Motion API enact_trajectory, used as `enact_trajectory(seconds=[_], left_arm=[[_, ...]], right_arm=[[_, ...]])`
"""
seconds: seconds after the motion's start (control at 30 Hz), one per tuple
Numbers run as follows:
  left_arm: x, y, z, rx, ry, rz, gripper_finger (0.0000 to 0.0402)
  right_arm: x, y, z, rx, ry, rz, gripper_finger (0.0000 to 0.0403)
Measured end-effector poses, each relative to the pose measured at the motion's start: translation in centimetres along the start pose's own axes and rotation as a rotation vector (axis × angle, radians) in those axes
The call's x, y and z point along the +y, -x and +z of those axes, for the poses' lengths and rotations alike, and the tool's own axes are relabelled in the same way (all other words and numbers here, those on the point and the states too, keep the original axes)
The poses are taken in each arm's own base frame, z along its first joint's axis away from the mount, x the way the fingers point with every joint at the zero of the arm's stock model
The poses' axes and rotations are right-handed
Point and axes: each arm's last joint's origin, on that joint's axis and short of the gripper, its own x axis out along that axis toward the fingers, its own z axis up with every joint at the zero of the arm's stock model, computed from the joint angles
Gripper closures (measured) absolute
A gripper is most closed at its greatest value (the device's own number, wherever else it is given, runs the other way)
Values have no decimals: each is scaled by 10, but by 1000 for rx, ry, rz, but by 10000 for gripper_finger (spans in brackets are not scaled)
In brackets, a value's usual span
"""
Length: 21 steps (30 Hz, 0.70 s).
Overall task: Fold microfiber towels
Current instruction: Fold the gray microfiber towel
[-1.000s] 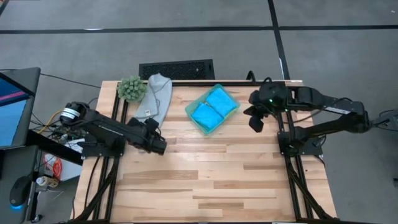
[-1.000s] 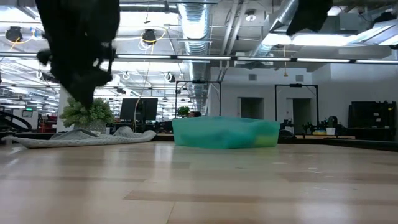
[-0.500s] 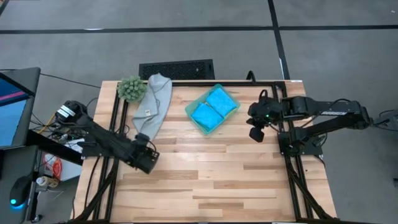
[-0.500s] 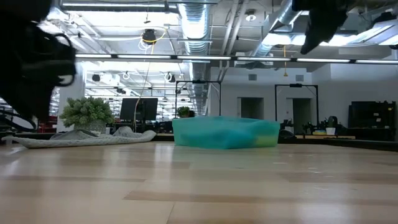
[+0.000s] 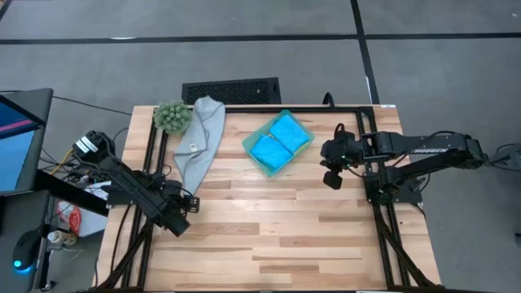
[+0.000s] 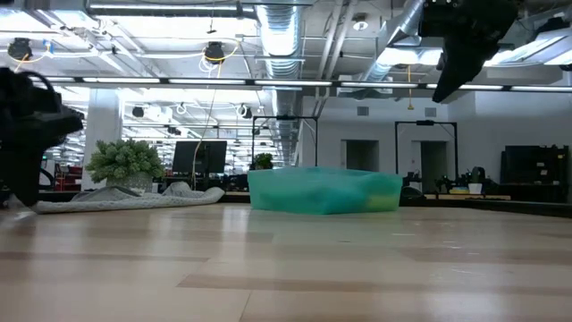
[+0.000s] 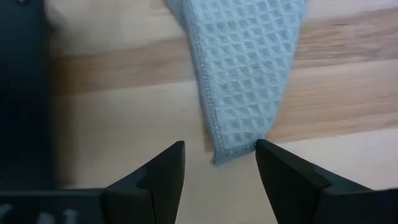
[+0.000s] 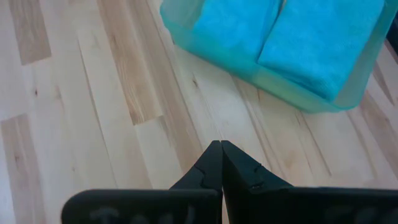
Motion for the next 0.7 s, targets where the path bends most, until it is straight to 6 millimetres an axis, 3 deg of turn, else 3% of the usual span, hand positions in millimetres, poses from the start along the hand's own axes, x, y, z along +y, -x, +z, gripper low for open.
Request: enact_trajectory(seconds=[0.3,0.7], left_arm=[[0,-9,0,-74,54,-118,233],[-5,-9,-2,-75,6,-168,387]], right_arm=[[0,0,1,-8,-19,6,381],[2,0,6,-58,-35,23,381]])
